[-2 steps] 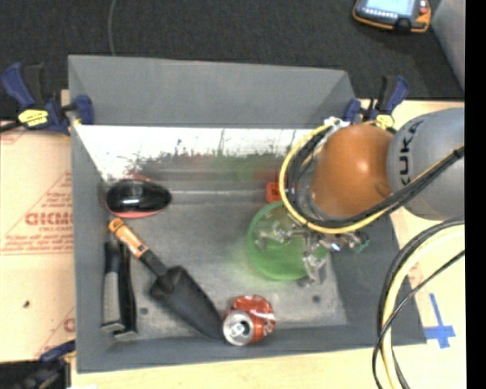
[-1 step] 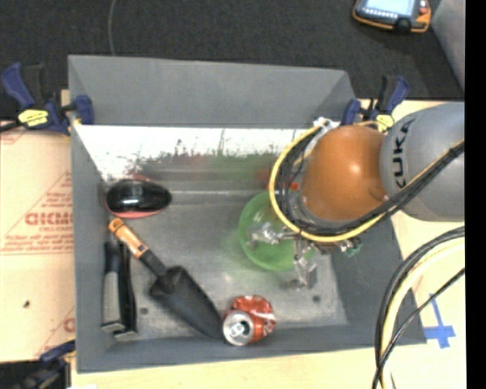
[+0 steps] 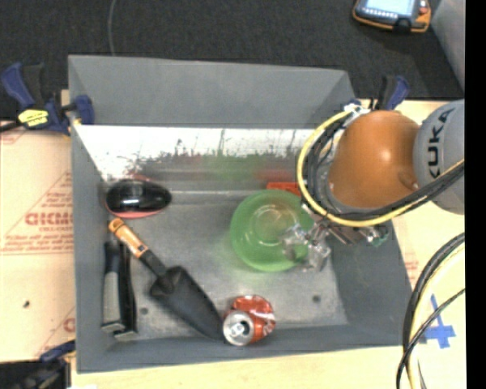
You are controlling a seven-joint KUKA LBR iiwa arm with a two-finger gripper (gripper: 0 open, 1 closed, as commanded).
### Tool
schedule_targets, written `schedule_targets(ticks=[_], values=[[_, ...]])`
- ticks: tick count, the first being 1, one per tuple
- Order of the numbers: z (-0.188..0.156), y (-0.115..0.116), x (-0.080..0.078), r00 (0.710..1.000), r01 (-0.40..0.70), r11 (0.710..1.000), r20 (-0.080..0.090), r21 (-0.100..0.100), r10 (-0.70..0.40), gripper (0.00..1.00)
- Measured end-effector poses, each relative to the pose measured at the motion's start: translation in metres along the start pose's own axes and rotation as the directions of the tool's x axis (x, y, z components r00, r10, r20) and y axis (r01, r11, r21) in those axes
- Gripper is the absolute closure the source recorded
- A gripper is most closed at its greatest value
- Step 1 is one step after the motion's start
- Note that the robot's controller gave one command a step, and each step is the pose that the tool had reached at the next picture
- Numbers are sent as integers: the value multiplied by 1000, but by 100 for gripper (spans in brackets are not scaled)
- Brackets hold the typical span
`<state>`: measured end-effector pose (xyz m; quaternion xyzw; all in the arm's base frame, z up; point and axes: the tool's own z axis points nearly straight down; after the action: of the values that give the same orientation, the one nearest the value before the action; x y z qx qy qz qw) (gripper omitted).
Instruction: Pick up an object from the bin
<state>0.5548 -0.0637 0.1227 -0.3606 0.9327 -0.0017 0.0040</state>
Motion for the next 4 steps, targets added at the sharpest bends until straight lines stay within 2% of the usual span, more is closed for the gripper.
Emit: schedule_targets(ticks=[1,2,3,4], values=[[0,0,0,1000,0,1000,0,0,0,100],[45,-33,-27,965,262,965,7,14,-262,100],[36,-28,-22,971,241,971,3,-1,-241,100],[50,-71,6,855,518,855,6,17,-518,100]])
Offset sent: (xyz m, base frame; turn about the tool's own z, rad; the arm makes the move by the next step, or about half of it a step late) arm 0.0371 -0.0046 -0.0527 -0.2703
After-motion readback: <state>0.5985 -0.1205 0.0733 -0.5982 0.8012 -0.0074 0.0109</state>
